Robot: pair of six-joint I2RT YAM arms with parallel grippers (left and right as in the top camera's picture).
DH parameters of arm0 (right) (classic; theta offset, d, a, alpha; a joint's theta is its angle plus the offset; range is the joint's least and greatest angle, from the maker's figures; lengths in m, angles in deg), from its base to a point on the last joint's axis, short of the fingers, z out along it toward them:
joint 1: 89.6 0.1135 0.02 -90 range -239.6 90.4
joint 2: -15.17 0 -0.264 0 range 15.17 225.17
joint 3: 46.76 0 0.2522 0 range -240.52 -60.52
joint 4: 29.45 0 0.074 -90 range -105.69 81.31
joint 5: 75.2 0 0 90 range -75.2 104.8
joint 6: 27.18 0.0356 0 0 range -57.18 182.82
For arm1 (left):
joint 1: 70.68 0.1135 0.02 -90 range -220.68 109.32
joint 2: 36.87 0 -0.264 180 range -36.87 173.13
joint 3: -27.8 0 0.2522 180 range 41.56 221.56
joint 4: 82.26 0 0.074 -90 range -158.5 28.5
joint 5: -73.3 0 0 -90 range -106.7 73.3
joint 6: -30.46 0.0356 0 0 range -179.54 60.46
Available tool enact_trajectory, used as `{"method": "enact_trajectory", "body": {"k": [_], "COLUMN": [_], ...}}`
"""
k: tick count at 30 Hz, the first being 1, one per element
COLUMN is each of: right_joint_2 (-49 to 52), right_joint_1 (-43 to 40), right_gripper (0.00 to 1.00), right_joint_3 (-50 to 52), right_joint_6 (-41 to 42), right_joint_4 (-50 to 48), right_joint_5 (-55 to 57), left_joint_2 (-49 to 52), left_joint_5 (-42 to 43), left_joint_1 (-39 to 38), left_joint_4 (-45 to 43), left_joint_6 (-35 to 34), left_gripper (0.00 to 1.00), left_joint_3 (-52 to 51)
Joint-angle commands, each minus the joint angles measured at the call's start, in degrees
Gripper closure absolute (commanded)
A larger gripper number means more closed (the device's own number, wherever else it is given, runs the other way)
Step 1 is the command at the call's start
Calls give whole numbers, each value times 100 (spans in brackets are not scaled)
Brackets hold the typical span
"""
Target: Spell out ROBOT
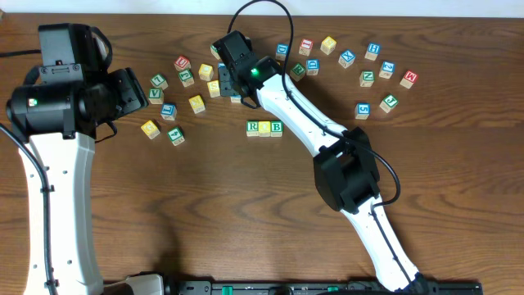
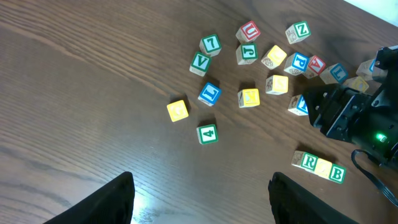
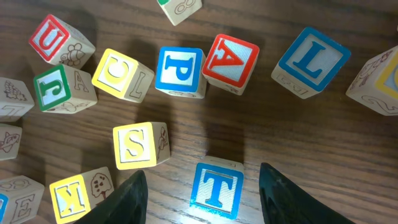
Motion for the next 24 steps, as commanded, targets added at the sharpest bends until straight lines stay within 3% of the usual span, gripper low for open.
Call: {"method": "enact_trajectory", "body": {"k": [1, 13, 24], "right_joint_2": [70, 70, 68], "right_joint_1": [42, 42, 96], "right_gripper": [48, 48, 48], "right_joint_3": [-15, -15, -302], "right_joint_6": [63, 35, -772], "right_joint_4": [-22, -26, -208], "right_joint_5": [111, 103, -413], "left_joint_2": [22, 22, 24], "left_joint_5": [-13, -13, -11], "left_joint_1": [20, 20, 20], "left_joint_4": [0, 0, -37], "left_joint_6": [-48, -48, -48], "left_gripper": [32, 32, 32], "left_joint_3": [2, 2, 0]}}
